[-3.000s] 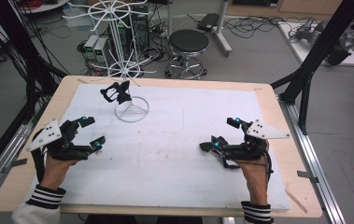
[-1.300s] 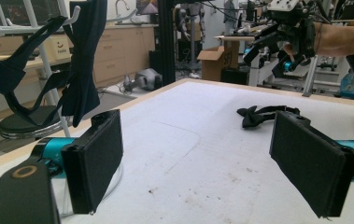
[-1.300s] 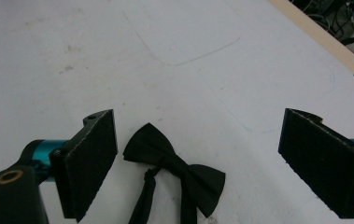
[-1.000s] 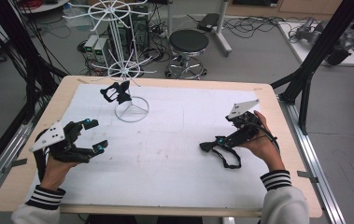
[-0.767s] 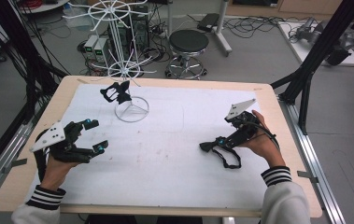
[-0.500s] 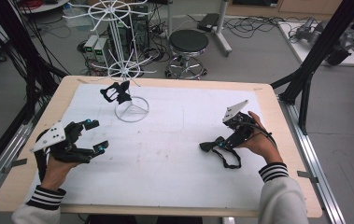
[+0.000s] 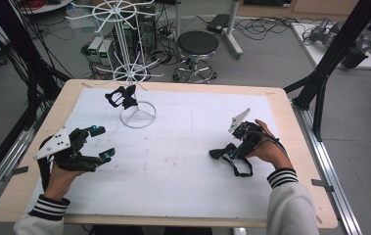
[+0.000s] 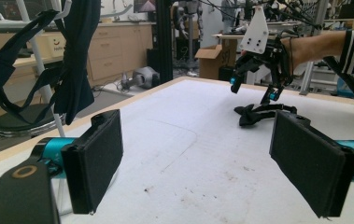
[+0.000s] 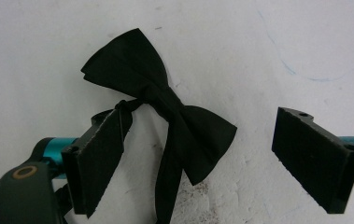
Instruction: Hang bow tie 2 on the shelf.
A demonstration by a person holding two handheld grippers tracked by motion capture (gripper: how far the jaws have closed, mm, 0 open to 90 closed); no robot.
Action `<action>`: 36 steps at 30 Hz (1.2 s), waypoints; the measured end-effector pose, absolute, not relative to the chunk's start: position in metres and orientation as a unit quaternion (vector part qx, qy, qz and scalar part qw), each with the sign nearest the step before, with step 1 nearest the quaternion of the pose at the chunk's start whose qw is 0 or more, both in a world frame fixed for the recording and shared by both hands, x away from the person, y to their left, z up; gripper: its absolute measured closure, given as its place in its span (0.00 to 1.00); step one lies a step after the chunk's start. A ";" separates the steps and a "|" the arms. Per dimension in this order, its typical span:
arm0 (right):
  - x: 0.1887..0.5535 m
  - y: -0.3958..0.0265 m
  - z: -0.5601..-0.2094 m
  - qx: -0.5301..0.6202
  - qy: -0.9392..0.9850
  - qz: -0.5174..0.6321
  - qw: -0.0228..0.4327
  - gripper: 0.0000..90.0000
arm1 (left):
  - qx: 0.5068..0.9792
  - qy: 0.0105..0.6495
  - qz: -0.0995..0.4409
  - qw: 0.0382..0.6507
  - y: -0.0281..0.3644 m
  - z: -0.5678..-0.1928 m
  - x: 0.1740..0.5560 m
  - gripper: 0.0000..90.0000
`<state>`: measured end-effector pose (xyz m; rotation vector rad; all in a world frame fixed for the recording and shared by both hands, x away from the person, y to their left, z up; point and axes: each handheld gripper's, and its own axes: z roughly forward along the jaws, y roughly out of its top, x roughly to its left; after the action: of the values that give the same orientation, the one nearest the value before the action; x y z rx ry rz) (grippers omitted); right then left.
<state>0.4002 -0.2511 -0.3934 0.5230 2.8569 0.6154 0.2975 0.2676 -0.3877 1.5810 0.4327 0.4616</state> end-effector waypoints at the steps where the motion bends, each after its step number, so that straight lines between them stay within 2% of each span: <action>1: 0.401 -0.251 -0.394 0.176 0.959 0.203 0.086 0.18 | 0.699 0.190 0.204 0.658 0.267 -0.388 0.298 0.20; 15: 0.408 -0.250 -0.405 0.178 0.968 0.163 0.073 0.30 | 0.701 0.189 0.202 0.657 0.267 -0.388 0.297 0.20; 20: 0.408 -0.247 -0.409 0.178 0.971 0.147 0.063 0.40 | 0.701 0.189 0.201 0.658 0.267 -0.388 0.297 0.20; 26: 0.410 -0.246 -0.412 0.184 0.972 0.139 0.047 0.54 | 0.703 0.187 0.201 0.656 0.266 -0.388 0.297 0.20; 30: 0.409 -0.247 -0.411 0.191 0.971 0.145 0.028 0.68 | 0.704 0.188 0.199 0.656 0.265 -0.389 0.297 0.20; 34: 0.409 -0.247 -0.409 0.189 0.971 0.142 0.025 0.88 | 0.704 0.187 0.199 0.655 0.264 -0.389 0.296 0.20; 36: 0.409 -0.246 -0.409 0.185 0.972 0.140 0.027 0.91 | 0.704 0.187 0.199 0.655 0.265 -0.389 0.296 0.20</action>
<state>0.4093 -0.2462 -0.4092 0.5714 3.0040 0.4318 0.2964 0.2647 -0.3888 1.5966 0.4243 0.4521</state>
